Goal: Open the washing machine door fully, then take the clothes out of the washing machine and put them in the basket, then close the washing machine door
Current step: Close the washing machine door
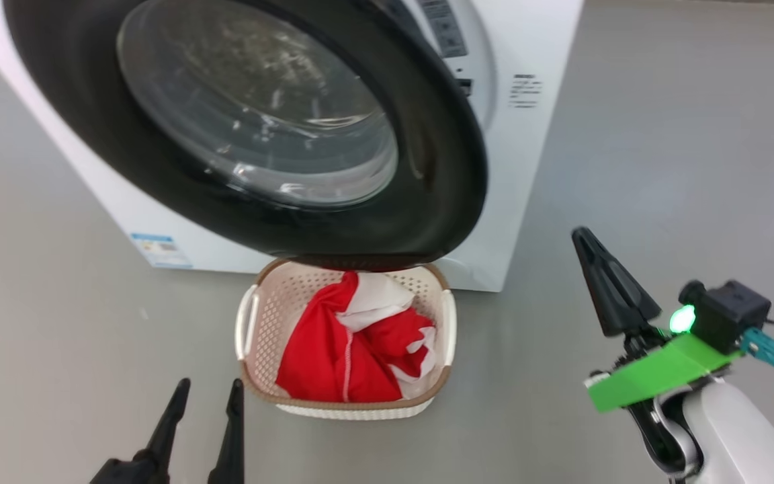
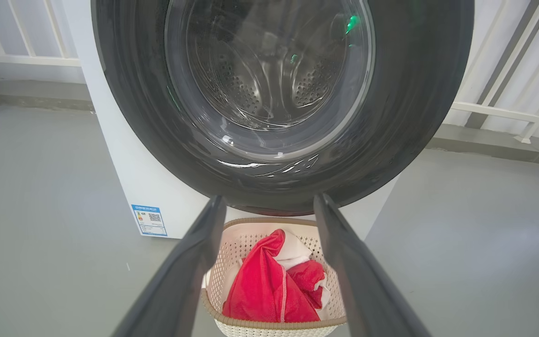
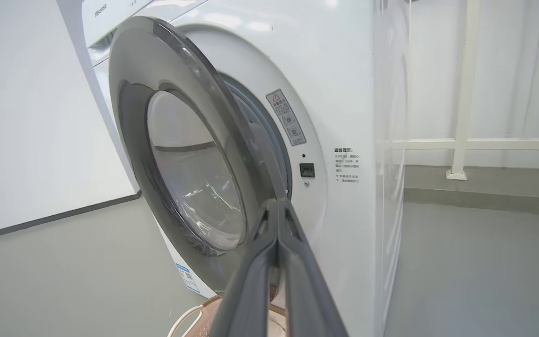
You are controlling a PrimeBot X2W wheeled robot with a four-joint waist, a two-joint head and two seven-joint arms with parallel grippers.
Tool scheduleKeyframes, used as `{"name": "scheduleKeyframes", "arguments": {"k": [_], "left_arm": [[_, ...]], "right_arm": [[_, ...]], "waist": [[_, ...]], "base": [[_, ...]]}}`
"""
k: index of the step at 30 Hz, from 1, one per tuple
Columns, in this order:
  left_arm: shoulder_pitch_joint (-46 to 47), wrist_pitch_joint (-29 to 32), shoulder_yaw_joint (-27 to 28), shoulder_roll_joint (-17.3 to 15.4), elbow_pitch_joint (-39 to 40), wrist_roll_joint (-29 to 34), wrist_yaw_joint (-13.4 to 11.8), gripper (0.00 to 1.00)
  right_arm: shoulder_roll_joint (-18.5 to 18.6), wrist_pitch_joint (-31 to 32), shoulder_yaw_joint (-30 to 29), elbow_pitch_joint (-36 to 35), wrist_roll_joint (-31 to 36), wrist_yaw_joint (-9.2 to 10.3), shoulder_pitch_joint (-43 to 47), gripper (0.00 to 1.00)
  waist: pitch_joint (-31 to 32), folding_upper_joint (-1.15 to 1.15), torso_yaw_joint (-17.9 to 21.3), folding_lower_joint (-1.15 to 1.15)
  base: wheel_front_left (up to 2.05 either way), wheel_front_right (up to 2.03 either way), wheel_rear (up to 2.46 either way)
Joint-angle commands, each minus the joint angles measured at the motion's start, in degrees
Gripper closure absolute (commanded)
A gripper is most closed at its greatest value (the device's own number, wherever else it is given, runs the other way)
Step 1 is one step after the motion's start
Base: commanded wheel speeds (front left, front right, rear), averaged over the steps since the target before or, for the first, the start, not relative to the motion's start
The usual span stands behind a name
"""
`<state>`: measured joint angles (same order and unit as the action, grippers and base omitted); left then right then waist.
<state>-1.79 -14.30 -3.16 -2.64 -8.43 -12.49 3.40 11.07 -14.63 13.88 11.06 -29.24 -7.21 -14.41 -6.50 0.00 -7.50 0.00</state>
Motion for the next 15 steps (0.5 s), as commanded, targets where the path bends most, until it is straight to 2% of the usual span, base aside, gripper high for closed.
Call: {"name": "scheduleKeyframes", "arguments": {"k": [1, 15], "left_arm": [[2.5, -0.7, 1.15, -0.24, 1.44, -0.91, -0.66, 0.0], [6.16, -0.7, -3.93, -0.24, 2.6, -3.44, -1.92, 0.0]], "right_arm": [[0.39, -0.37, 1.77, -1.45, -0.7, -0.28, -2.77, 1.0], [0.85, -0.37, 5.37, 1.79, -1.52, -0.28, -11.82, 1.0]], "waist": [[-1.81, 0.0, -2.96, 0.0], [-8.3, 0.0, -7.95, 0.0]], "base": [[0.0, 0.0, 0.0], [0.0, 0.0, 0.0]]}}
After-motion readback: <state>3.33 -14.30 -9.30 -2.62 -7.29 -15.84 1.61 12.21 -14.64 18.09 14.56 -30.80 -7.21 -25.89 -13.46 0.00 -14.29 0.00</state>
